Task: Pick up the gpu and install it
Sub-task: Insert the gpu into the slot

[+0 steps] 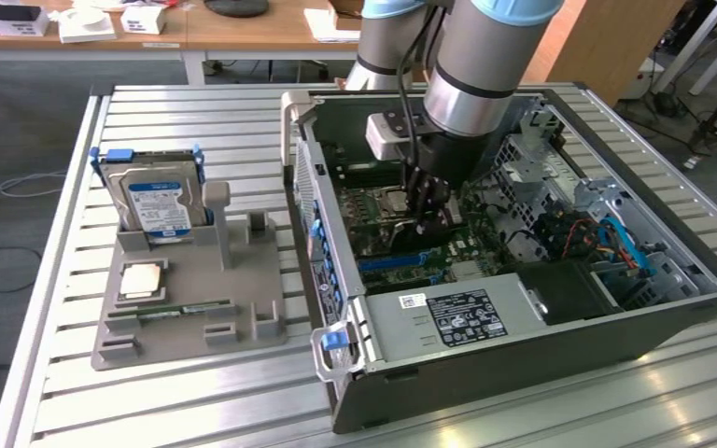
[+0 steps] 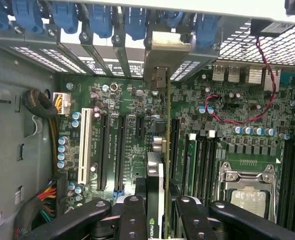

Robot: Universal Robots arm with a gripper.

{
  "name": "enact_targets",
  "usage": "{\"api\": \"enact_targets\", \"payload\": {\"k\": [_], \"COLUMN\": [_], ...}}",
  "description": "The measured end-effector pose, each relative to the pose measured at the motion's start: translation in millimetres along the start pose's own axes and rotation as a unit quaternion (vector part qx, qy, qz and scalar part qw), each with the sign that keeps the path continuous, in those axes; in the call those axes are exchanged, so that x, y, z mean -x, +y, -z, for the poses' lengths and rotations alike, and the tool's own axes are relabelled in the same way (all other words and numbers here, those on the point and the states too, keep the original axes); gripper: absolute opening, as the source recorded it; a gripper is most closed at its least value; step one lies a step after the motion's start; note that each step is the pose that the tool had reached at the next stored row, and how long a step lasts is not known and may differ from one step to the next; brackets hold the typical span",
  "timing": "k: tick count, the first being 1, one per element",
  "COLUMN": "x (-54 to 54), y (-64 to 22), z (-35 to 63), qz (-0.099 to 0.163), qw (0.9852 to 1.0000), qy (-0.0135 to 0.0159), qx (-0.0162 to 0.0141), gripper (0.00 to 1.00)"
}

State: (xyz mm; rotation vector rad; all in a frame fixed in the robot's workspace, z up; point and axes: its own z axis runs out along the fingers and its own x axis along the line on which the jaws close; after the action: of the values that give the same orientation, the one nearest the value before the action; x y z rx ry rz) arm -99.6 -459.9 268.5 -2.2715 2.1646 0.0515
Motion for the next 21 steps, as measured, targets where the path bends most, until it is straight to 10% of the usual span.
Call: {"api": "enact_targets", "payload": {"k": [21], "x": [0.0], "y": [1.8], "z": [-5.0], "qz": [0.0], "qw": [1.0], "qy": [0.0], "qx": [-0.0016], "gripper": [0.27]}}
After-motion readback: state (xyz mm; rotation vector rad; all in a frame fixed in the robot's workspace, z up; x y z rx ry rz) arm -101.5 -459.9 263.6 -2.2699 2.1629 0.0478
